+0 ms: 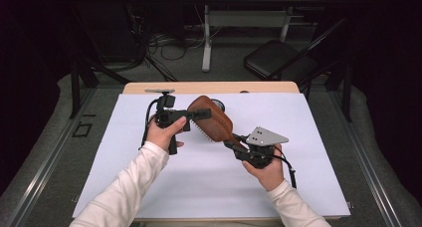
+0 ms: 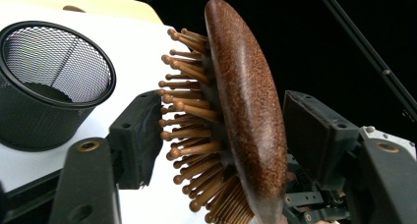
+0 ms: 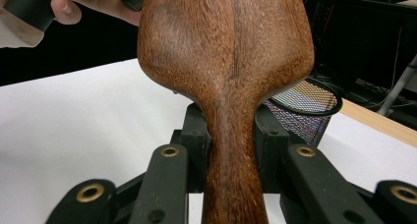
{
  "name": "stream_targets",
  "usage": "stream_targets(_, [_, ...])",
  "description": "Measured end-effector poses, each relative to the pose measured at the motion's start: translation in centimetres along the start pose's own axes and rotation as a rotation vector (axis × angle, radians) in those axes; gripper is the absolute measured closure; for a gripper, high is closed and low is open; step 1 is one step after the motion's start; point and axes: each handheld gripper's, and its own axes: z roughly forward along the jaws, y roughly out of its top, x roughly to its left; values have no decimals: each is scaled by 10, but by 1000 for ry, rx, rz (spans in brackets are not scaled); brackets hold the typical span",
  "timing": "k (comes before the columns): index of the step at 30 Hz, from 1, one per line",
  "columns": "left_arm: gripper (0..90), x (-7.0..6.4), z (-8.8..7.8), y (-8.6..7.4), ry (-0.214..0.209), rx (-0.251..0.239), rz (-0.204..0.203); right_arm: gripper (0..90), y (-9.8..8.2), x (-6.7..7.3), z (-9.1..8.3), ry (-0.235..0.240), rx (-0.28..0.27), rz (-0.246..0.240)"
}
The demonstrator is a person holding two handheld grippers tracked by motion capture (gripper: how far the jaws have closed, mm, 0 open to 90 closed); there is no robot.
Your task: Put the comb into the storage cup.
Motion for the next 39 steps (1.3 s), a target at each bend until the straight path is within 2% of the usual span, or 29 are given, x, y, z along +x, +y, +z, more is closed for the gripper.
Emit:
stream_targets(11, [394,3,0,-2,-31,-21,-44,719,0,1,-1,-2,-3,-3])
stream_targets(14, [406,6,0,-3,-49,-25,-80,719,0,1,-1,-6,-2,-9])
stream_targets(19, [413,8,0,-4,-43,-27,-89,719,-1,1,1,-2,4,-8])
stream_targets(22, [418,9,-1,-4,-49,-29,-91,719,-3,1,2,7,-4,7])
stream_targets(27, [422,9,-1,-4,-35,-24,-95,719,-7,-1,4,28,-9,35])
stream_targets(39, [438,9,-1,-5,-25,-25,-110,719,-10,0,8,28,-7,27])
